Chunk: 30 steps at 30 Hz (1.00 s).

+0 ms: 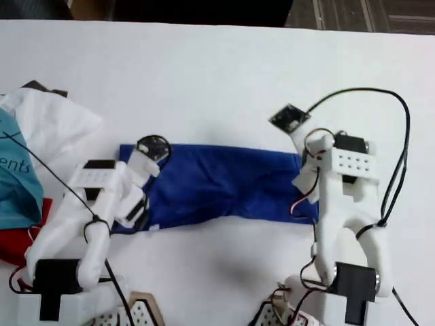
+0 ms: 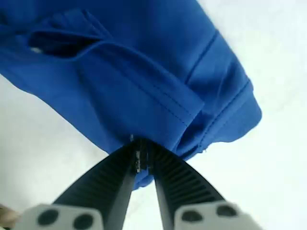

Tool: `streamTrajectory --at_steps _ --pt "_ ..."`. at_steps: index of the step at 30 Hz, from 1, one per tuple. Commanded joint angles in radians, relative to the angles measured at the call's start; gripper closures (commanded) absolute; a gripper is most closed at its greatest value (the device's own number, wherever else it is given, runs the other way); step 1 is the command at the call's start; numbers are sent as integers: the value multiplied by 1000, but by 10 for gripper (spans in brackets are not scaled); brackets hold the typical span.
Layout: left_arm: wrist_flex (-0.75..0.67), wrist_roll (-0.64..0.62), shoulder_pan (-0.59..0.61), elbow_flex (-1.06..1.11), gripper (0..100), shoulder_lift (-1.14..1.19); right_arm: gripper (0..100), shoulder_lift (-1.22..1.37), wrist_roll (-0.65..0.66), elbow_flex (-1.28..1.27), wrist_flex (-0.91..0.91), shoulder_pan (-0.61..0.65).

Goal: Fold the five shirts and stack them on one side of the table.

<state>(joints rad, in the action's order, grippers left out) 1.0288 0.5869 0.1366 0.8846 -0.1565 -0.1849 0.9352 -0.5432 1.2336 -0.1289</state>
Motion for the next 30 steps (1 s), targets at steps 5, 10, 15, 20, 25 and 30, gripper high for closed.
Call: streamTrajectory --at_steps 5,10,15,20,25,30 --pt "-68 2 3 -2 839 -2 978 131 40 2 -283 -154" --pt "-68 2 3 -2 839 -2 978 186 37 11 -354 -189" --pt "-68 2 3 -2 839 -2 978 77 31 120 -162 -124" --pt "-68 2 3 -2 839 -2 978 -130 -74 224 -58 -42" --pt "-68 2 3 -2 839 -2 978 -226 -101 163 122 165" --pt "-68 2 3 -2 839 -2 978 -193 -103 -37 19 300"
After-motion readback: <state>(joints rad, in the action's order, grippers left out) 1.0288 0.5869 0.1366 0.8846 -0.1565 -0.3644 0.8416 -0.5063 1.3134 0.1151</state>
